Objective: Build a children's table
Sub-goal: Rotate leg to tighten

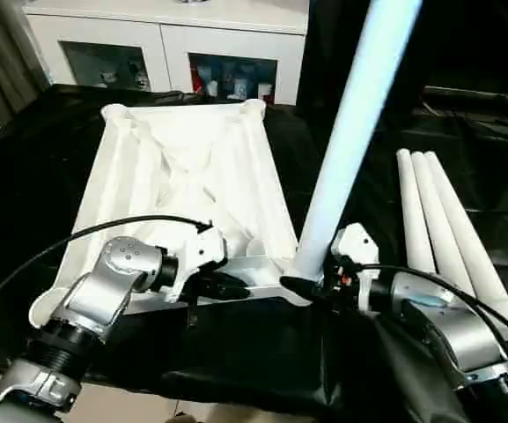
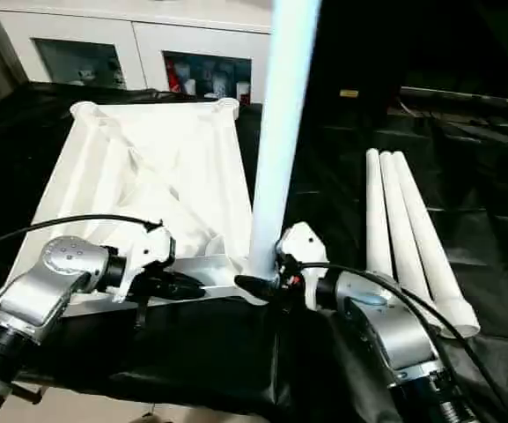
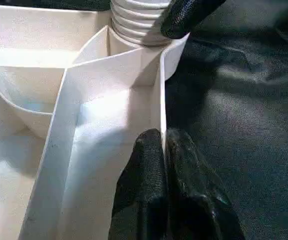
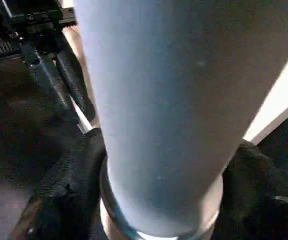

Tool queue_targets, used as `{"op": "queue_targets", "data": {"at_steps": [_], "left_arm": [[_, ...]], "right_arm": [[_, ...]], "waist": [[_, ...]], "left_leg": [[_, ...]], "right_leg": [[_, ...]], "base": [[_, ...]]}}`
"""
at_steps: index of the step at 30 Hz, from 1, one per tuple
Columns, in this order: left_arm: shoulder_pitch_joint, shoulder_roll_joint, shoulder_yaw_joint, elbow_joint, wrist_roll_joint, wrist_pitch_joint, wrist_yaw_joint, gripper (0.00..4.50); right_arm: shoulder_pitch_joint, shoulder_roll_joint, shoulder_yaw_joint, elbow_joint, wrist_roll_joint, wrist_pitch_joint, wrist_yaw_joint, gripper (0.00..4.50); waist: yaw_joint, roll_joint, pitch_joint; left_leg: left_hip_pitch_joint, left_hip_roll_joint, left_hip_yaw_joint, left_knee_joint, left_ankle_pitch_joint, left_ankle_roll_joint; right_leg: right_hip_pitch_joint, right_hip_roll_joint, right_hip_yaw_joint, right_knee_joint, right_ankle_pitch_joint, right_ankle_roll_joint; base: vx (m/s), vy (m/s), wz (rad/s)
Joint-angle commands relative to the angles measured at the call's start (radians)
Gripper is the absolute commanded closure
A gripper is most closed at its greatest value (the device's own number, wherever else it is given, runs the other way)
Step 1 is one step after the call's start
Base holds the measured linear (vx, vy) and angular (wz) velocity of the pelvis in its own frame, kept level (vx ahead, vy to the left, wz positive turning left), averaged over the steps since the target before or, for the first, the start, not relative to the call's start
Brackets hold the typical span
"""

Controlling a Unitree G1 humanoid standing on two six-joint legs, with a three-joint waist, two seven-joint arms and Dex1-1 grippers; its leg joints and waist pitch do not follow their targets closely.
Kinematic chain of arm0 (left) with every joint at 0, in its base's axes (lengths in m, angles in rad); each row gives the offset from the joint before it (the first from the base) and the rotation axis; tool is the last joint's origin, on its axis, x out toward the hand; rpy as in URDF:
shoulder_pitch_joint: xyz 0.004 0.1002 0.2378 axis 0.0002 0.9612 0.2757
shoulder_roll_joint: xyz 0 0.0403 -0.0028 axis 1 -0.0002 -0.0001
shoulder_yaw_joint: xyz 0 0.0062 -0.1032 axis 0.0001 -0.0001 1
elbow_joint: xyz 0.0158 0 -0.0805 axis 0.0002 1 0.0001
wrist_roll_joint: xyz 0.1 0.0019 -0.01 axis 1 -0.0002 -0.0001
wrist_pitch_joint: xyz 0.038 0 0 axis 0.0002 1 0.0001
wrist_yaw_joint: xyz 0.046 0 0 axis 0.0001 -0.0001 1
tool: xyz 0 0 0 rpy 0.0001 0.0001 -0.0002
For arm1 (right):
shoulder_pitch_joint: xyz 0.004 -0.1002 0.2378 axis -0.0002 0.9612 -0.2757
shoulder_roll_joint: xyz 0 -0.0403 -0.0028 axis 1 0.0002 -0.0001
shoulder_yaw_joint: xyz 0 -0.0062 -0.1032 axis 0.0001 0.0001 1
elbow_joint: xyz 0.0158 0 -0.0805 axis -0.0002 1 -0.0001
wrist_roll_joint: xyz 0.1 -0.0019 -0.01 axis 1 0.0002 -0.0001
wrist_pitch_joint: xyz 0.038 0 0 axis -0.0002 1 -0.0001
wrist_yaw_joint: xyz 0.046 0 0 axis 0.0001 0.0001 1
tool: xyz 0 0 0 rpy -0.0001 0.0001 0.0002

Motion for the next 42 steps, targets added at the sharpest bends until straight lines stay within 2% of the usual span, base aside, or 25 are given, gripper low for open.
{"op": "queue_targets", "data": {"at_steps": [1,5,6,8,10,11,12,13,14,15,16,17,18,20,23,25,28,31,32,36,38,39,42], "left_arm": [[-0.005,-0.007,-0.01,-0.045,-0.028,-0.001,-0.032,4.5],[-0.005,-0.014,-0.004,-0.041,-0.021,0.0,-0.004,4.5],[-0.014,-0.032,0.002,-0.026,-0.011,0.014,0.033,4.5],[-0.023,-0.045,0.005,-0.009,0.002,0.007,0.065,4.5],[-0.05,-0.08,0.01,0.038,0.036,0.011,0.149,4.5],[-0.05,-0.08,0.01,0.038,0.036,0.011,0.149,4.5],[-0.064,-0.096,0.009,0.059,0.056,0.021,0.193,4.5],[-0.08,-0.119,0.01,0.081,0.076,0.038,0.246,4.5],[-0.088,-0.132,0.011,0.091,0.084,0.049,0.272,4.5],[-0.112,-0.181,0.017,0.119,0.095,0.094,0.348,4.5],[-0.125,-0.209,0.019,0.134,0.102,0.116,0.391,4.5],[-0.134,-0.232,0.02,0.144,0.107,0.131,0.424,4.5],[-0.154,-0.291,0.015,0.164,0.121,0.168,0.493,4.5],[-0.163,-0.318,0.014,0.172,0.127,0.177,0.523,4.5],[-0.183,-0.391,0.007,0.181,0.139,0.191,0.58,4.5],[-0.18,-0.397,0.002,0.171,0.135,0.195,0.576,4.5],[-0.168,-0.369,0.002,0.155,0.137,0.191,0.561,4.5],[-0.151,-0.331,0.009,0.136,0.132,0.18,0.534,4.5],[-0.145,-0.317,0.009,0.13,0.131,0.173,0.523,4.5],[-0.118,-0.249,0.013,0.103,0.114,0.141,0.429,4.5],[-0.112,-0.23,0.011,0.097,0.108,0.126,0.401,4.5],[-0.105,-0.214,0.009,0.091,0.1,0.114,0.372,4.5],[-0.097,-0.19,0.005,0.086,0.094,0.085,0.336,4.5]], "right_arm": [[0.008,0.004,0.003,0.002,-0.006,-0.003,-0.013,1.68],[0.017,0.031,-0.01,0.029,-0.013,-0.005,-0.059,1.76],[0.015,0.063,-0.027,0.068,-0.026,-0.005,-0.123,1.77],[0.012,0.085,-0.037,0.098,-0.034,-0.006,-0.163,1.78],[-0.008,0.136,-0.061,0.172,-0.066,-0.001,-0.284,1.78],[-0.008,0.136,-0.061,0.172,-0.066,-0.001,-0.284,1.78],[-0.018,0.159,-0.069,0.198,-0.078,0.012,-0.338,1.78],[-0.031,0.189,-0.08,0.228,-0.088,0.028,-0.397,1.78],[-0.038,0.205,-0.086,0.242,-0.091,0.034,-0.426,1.78],[-0.065,0.257,-0.109,0.295,-0.093,0.037,-0.517,1.78],[-0.084,0.287,-0.124,0.33,-0.09,0.037,-0.566,1.78],[-0.1,0.309,-0.136,0.357,-0.086,0.036,-0.601,1.78],[-0.152,0.361,-0.162,0.443,-0.094,0.016,-0.702,1.78],[-0.176,0.382,-0.171,0.479,-0.094,0.002,-0.733,1.78],[-0.249,0.439,-0.185,0.569,-0.094,-0.027,-0.799,1.78],[-0.265,0.453,-0.18,0.583,-0.105,-0.027,-0.798,1.78],[-0.277,0.457,-0.169,0.582,-0.125,-0.05,-0.785,1.78],[-0.282,0.456,-0.171,0.581,-0.124,-0.086,-0.762,1.78],[-0.285,0.451,-0.17,0.579,-0.124,-0.101,-0.752,1.22],[-0.272,0.396,-0.157,0.48,-0.12,-0.08,-0.673,0.89],[-0.262,0.377,-0.149,0.443,-0.117,-0.068,-0.635,0.66],[-0.252,0.36,-0.148,0.412,-0.112,-0.052,-0.615,0.62],[-0.237,0.334,-0.145,0.371,-0.098,-0.031,-0.569,0.62]], "waist": [[0.002,0.006,-0.067],[0.001,0.005,-0.067],[0.0,0.005,-0.064],[-0.003,0.006,-0.065],[-0.008,0.007,-0.056],[-0.008,0.007,-0.056],[-0.009,0.006,-0.053],[-0.011,0.006,-0.046],[-0.012,0.004,-0.046],[-0.016,0.007,-0.046],[-0.015,0.005,-0.049],[-0.018,0.01,-0.05],[-0.017,0.009,-0.052],[-0.021,0.008,-0.051],[-0.023,0.004,-0.057],[-0.023,0.002,-0.058],[-0.025,0.001,-0.058],[-0.028,0.004,-0.057],[-0.031,0.005,-0.055],[-0.032,0.008,-0.055],[-0.027,0.01,-0.06],[-0.024,0.012,-0.064],[-0.019,0.01,-0.069]], "left_leg": [[0.005,0.031,-0.006,-0.061,-0.071,0.066],[0.005,0.031,-0.006,-0.061,-0.081,0.054],[0.004,0.031,-0.006,-0.063,-0.09,0.046],[0.003,0.03,-0.007,-0.063,-0.1,0.039],[0.009,0.029,-0.006,-0.068,-0.159,0.012],[0.009,0.029,-0.006,-0.068,-0.159,0.012],[0.011,0.028,-0.006,-0.071,-0.185,-0.001],[0.016,0.027,-0.009,-0.077,-0.238,-0.015],[0.018,0.027,-0.009,-0.077,-0.251,-0.018],[0.022,0.027,-0.009,-0.077,-0.265,-0.025],[0.023,0.026,-0.011,-0.077,-0.256,-0.033],[0.021,0.026,-0.012,-0.077,-0.254,-0.036],[0.021,0.027,-0.013,-0.076,-0.248,-0.04],[0.017,0.026,-0.013,-0.078,-0.242,-0.039],[0.012,0.023,-0.01,-0.074,-0.204,-0.02],[0.01,0.022,-0.009,-0.072,-0.188,-0.009],[0.007,0.022,-0.009,-0.073,-0.171,0.001],[0.008,0.024,-0.01,-0.075,-0.189,0.003],[0.01,0.024,-0.009,-0.076,-0.203,0.003],[0.01,0.026,-0.01,-0.077,-0.203,0.008],[0.011,0.028,-0.008,-0.074,-0.155,0.017],[0.008,0.028,-0.008,-0.071,-0.104,0.026],[0.004,0.026,-0.007,-0.065,-0.05,0.05]], "right_leg": [[0.068,-0.067,0.061,-0.061,0.054,-0.249],[0.067,-0.067,0.062,-0.062,0.035,-0.244],[0.065,-0.068,0.061,-0.064,0.021,-0.243],[0.067,-0.067,0.06,-0.066,-0.009,-0.237],[0.062,-0.068,0.059,-0.083,-0.132,-0.216],[0.062,-0.068,0.059,-0.083,-0.132,-0.216],[0.061,-0.069,0.06,-0.09,-0.194,-0.199],[0.058,-0.07,0.058,-0.102,-0.298,-0.167],[0.057,-0.071,0.059,-0.103,-0.323,-0.158],[0.052,-0.074,0.061,-0.105,-0.357,-0.154],[0.053,-0.072,0.061,-0.106,-0.354,-0.148],[0.051,-0.073,0.062,-0.103,-0.344,-0.155],[0.053,-0.073,0.059,-0.104,-0.324,-0.155],[0.055,-0.071,0.059,-0.103,-0.306,-0.159],[0.059,-0.069,0.059,-0.098,-0.223,-0.167],[0.062,-0.068,0.059,-0.095,-0.196,-0.17],[0.063,-0.068,0.058,-0.092,-0.173,-0.172],[0.062,-0.069,0.058,-0.094,-0.196,-0.171],[0.059,-0.069,0.058,-0.096,-0.21,-0.172],[0.059,-0.068,0.06,-0.096,-0.198,-0.18],[0.061,-0.066,0.062,-0.086,-0.111,-0.197],[0.064,-0.065,0.062,-0.073,-0.006,-0.22],[0.069,-0.065,0.062,-0.062,0.09,-0.233]], "base": [[0.0,0.0,0.0],[0.0,0.0,0.0],[0.0,0.0,0.0],[0.0,0.0,0.0],[0.0,0.0,0.0],[0.0,0.0,0.0],[0.0,0.0,0.0],[0.0,0.0,0.0],[0.0,0.0,0.0],[0.0,0.0,0.0],[0.0,0.0,0.0],[0.0,0.0,0.0],[0.0,0.0,0.0],[0.0,0.0,0.0],[0.0,0.0,0.0],[0.0,0.0,0.0],[0.0,0.0,0.0],[0.0,0.0,0.0],[0.0,0.0,0.0],[0.0,0.0,0.0],[0.0,0.0,0.0],[0.0,0.0,0.0],[0.0,0.0,0.0]]}}
